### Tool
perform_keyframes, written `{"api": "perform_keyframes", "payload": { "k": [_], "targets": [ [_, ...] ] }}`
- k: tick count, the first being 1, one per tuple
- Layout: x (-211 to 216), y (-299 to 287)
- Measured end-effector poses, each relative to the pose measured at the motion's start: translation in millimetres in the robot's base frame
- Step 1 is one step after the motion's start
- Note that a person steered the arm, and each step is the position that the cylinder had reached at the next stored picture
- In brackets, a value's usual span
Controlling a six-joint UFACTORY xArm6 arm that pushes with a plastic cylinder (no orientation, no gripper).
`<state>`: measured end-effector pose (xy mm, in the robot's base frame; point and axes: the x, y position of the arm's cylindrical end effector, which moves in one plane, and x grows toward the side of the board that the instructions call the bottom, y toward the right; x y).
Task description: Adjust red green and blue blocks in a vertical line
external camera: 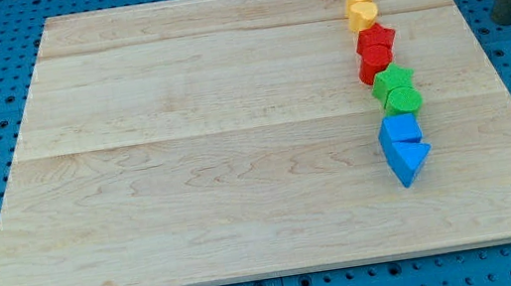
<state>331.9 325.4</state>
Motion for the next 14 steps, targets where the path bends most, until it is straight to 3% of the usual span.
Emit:
{"api": "perform_keyframes", "payload": {
  "k": [5,6,9,12,14],
  "targets": [
    [2,-133],
    [2,-130],
    [-25,-18],
    [-26,-25],
    [23,-67]
  ]
}}
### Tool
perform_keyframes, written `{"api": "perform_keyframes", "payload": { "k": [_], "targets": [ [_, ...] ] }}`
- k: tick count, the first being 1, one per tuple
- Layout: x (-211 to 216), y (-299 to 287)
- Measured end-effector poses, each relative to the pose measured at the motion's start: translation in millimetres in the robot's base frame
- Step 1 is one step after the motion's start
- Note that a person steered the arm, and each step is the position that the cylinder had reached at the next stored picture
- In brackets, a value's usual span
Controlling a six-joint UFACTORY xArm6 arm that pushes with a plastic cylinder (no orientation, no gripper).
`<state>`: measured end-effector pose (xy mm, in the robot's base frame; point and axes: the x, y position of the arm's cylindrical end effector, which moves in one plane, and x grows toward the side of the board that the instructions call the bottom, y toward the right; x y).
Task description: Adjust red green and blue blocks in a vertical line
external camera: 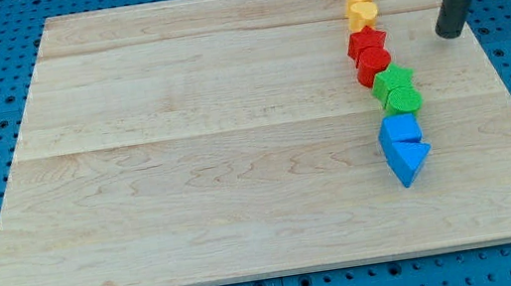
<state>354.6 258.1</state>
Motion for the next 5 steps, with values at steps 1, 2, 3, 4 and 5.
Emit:
{"api": "perform_keyframes", "payload": {
  "k": [1,2,3,4,5],
  "targets": [
    [26,-17],
    [47,-36],
    [57,-55],
    [57,-60],
    [57,-60]
  ]
}}
